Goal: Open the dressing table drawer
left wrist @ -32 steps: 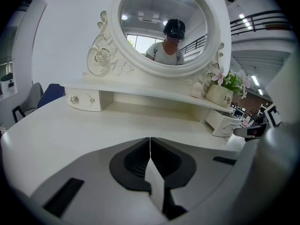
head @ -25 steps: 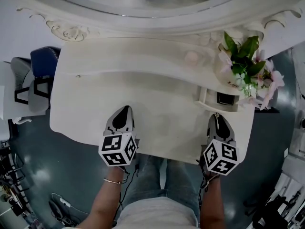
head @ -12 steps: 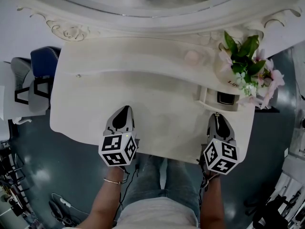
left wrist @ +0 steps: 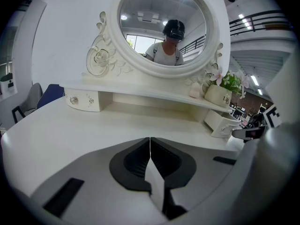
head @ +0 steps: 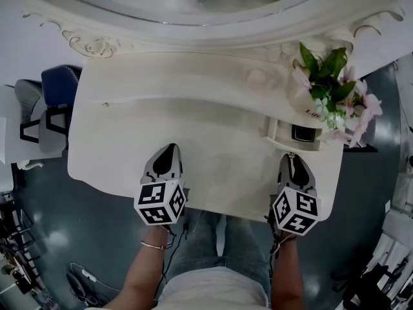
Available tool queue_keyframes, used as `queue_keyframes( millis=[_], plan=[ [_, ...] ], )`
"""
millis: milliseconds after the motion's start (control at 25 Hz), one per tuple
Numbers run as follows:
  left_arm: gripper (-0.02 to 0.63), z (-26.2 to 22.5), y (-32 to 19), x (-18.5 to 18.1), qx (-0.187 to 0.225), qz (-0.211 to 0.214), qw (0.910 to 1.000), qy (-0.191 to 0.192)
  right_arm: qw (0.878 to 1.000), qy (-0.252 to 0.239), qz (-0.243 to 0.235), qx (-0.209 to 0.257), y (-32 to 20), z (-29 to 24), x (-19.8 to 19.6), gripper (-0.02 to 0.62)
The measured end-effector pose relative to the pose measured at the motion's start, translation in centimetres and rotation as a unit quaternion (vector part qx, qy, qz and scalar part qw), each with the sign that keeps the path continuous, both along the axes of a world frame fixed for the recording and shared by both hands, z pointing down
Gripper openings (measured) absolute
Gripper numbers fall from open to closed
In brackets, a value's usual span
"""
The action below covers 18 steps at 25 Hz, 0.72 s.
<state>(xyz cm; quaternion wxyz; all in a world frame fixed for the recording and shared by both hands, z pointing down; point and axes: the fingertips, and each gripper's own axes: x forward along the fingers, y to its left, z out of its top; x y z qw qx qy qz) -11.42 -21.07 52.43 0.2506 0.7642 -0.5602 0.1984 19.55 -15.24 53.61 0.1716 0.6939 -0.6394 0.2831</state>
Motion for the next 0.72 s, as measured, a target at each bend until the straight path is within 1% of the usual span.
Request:
queue_keyframes(
  millis=[200, 400, 560, 720],
  plan=[
    [0.020, -0.6, -0.3, 0.5, 0.005, 0.004, 1.0000, -0.001, 1.000, 0.005, 0.001, -0.004, -0.1, 0.0, 0.1, 0.115],
    [0.020, -1.7, -0.6, 0.7, 0.014, 0.004, 0.9999, -0.003, 1.000, 0.006, 0.001, 0.002, 0.0, -0.7, 0.2, 0.137],
    [0.020, -3.0, -0.8, 1.3, 0.024, 0.006, 0.9997, 0.004, 1.000, 0.004, -0.005, 0.004, 0.5, -1.9, 0.1, 0.141],
    [0.020, -5.0, -1.1, 2.3, 0.039, 0.010, 0.9991, 0.013, 1.000, 0.003, 0.000, 0.021, 0.9, -4.1, 0.5, 0.134]
  ],
)
